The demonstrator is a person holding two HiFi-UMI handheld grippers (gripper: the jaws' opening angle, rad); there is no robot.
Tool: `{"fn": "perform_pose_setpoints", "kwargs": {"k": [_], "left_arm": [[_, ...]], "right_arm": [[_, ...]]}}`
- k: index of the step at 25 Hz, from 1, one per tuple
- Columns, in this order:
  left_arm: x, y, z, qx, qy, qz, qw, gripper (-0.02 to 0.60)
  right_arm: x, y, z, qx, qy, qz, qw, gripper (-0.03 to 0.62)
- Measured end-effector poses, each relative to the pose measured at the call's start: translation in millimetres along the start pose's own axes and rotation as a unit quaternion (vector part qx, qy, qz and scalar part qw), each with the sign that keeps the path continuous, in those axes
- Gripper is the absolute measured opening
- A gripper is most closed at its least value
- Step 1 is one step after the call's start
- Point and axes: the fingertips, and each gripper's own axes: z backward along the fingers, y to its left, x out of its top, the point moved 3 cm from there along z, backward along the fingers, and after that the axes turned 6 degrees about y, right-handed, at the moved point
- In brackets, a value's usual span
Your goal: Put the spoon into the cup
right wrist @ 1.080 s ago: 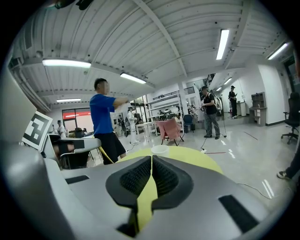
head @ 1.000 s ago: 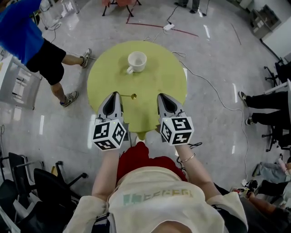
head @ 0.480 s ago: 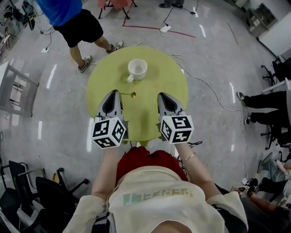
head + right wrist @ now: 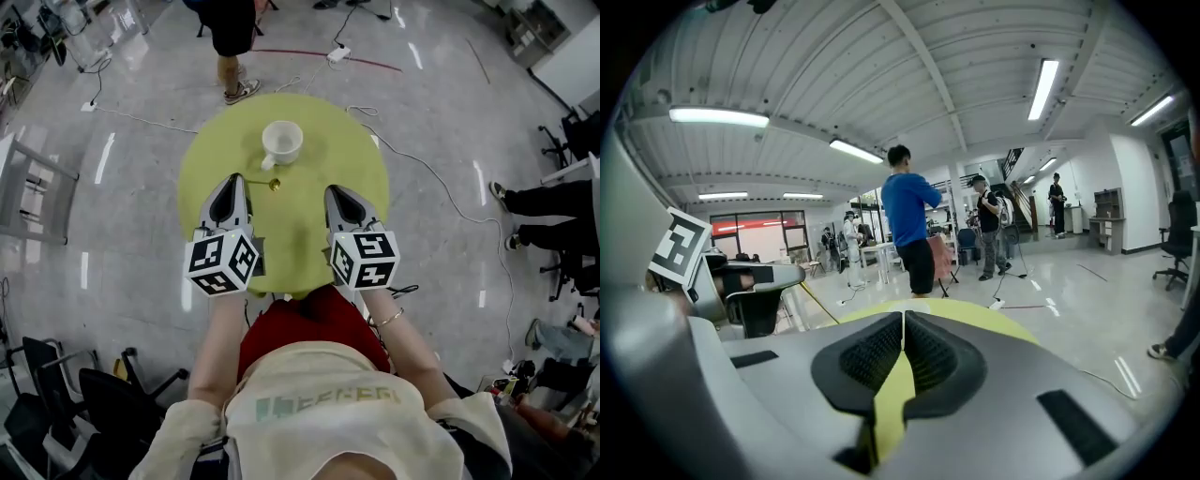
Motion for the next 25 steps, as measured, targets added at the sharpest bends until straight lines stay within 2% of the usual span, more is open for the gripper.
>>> {"fn": "perform_pose_setpoints", "kwargs": {"k": [25], "left_arm": [[33.6,7.7,-90.5,0.02,-0.006,0.002,0.9998,0.025]], "right_arm": [[36.6,-41.0,-75.4,0.03,0.016,0.015,0.999,0.037]]}}
